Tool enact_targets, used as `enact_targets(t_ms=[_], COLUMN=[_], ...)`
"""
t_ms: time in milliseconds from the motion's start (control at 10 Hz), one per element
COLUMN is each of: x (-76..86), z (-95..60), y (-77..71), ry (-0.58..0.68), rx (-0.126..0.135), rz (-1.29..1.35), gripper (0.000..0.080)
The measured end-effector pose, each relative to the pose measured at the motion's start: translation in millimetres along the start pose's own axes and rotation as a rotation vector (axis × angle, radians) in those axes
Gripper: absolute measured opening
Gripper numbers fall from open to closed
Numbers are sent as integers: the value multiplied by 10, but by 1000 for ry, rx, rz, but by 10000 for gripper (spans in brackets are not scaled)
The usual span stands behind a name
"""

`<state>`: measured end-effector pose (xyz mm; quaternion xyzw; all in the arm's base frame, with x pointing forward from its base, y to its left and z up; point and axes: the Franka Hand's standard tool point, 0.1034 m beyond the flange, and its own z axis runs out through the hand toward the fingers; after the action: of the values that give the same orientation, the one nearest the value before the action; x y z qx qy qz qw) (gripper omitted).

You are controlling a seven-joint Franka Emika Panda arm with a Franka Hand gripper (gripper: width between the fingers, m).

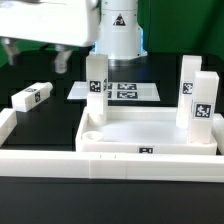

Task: Assemble desk

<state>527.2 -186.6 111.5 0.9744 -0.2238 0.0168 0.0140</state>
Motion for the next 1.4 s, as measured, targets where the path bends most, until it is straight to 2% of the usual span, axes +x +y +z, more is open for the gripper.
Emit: enact_targets(t_ms=[500,600,700,800,900,1000,1200,1400], x=[-6,-20,-89,-260,-365,-350,-374,-410], z=[34,61,129,271,393,431,434,449], y=[16,176,383,590,746,793,757,691], ry=[5,5,5,-12,-34,-35,-65,-177], rx=[-3,11,14,15,7,-2,10,43], rz=[-8,-25,-11,4,6,10,8,-2], gripper=[649,649,649,649,649,649,649,649])
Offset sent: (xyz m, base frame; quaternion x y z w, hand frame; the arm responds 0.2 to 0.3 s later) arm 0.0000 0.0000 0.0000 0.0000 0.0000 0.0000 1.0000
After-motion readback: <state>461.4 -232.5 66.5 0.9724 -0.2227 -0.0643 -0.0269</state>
